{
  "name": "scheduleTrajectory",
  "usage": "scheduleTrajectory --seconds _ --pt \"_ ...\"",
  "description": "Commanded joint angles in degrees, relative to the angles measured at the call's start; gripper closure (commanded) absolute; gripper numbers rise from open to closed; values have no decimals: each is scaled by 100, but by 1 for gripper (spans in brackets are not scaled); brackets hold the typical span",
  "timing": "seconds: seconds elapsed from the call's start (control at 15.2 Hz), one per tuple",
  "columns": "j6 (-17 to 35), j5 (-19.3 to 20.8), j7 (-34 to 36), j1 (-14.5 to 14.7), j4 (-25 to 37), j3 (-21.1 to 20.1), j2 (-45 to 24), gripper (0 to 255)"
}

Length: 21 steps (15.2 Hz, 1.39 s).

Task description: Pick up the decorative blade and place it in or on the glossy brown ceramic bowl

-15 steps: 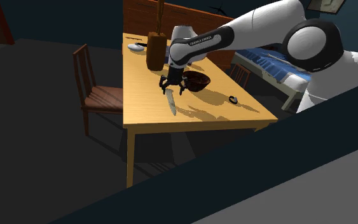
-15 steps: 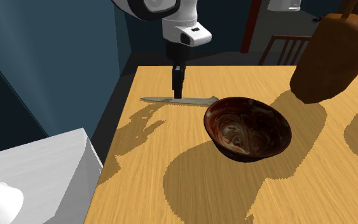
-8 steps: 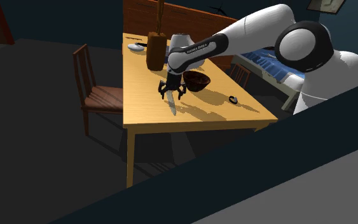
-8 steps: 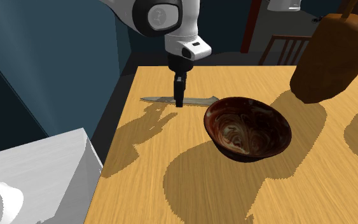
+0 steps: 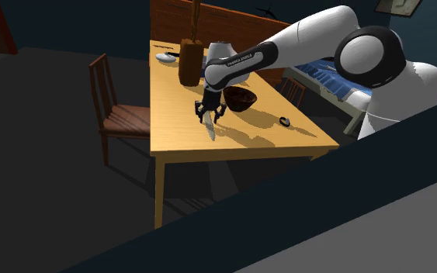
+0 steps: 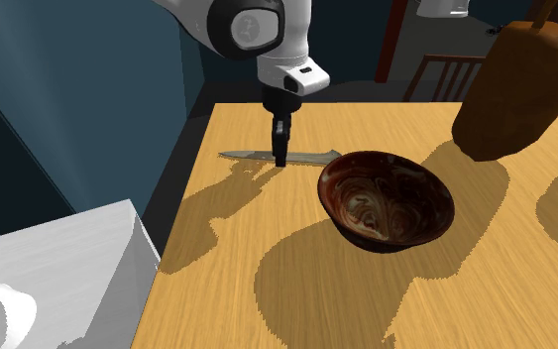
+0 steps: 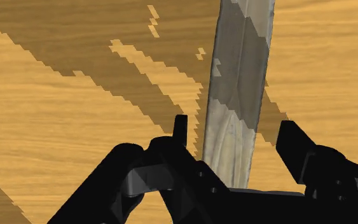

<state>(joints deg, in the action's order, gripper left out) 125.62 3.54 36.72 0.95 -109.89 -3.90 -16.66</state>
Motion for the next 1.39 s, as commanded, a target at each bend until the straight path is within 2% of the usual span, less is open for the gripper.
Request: scheduleTrajectory --seconds 0.0,0.53,1.32 --pt "-6 7 0 -4 -10 7 -9 255" --pt "-6 7 0 -5 -9 6 -10 255" --pt "-820 -48 -54 -13 412 -10 385 255"
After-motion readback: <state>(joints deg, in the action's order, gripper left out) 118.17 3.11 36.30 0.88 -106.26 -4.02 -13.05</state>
